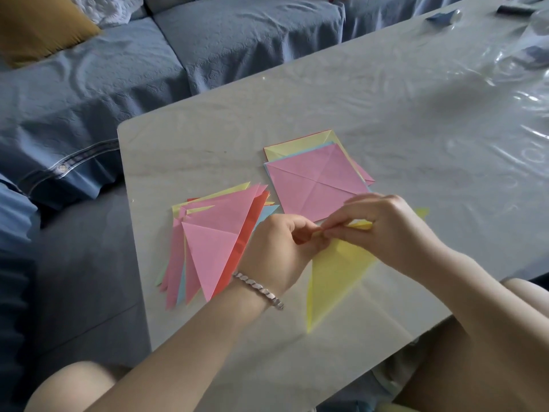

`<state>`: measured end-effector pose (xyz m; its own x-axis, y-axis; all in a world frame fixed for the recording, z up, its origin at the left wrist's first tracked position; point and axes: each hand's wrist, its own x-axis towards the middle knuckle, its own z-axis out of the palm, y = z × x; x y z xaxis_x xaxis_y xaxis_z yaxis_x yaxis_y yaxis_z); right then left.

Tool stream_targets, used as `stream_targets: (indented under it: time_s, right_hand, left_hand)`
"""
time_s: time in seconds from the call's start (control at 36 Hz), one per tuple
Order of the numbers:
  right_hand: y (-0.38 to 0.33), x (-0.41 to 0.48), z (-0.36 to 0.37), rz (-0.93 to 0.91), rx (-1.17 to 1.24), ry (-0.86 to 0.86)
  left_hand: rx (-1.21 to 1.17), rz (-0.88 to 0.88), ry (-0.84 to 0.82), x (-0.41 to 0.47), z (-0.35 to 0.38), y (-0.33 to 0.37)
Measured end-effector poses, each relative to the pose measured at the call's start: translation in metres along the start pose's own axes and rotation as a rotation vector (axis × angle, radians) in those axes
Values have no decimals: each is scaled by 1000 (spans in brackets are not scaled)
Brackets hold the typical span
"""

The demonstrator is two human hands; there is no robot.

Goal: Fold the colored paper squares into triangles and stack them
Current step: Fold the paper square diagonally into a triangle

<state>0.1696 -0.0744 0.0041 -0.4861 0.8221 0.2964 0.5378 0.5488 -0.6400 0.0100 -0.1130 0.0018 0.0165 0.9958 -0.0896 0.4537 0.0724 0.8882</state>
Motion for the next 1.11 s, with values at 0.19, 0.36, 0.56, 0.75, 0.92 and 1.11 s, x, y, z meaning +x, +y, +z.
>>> stream_targets:
  time_s: [0.19, 0.36, 0.56, 0.75, 0.92, 1.11]
  right_hand:
    - [11, -11, 33, -71, -165, 60]
    - [30, -56, 71, -37, -342, -263]
    - [51, -64, 73, 84, -491, -254]
    - [72, -20, 74, 103, -536, -141]
    - [86, 19, 74, 204, -557, -240]
    - [93, 36, 70, 251, -563, -303]
  left_hand:
    - [-108, -325, 278, 19, 10, -32]
    - [47, -397, 352, 17, 15, -66]
    - [71, -377, 359, 16, 15, -76]
    - [93, -360, 367, 17, 16, -80]
    - [110, -348, 387, 15, 16, -79]
    - [101, -361, 391, 15, 17, -78]
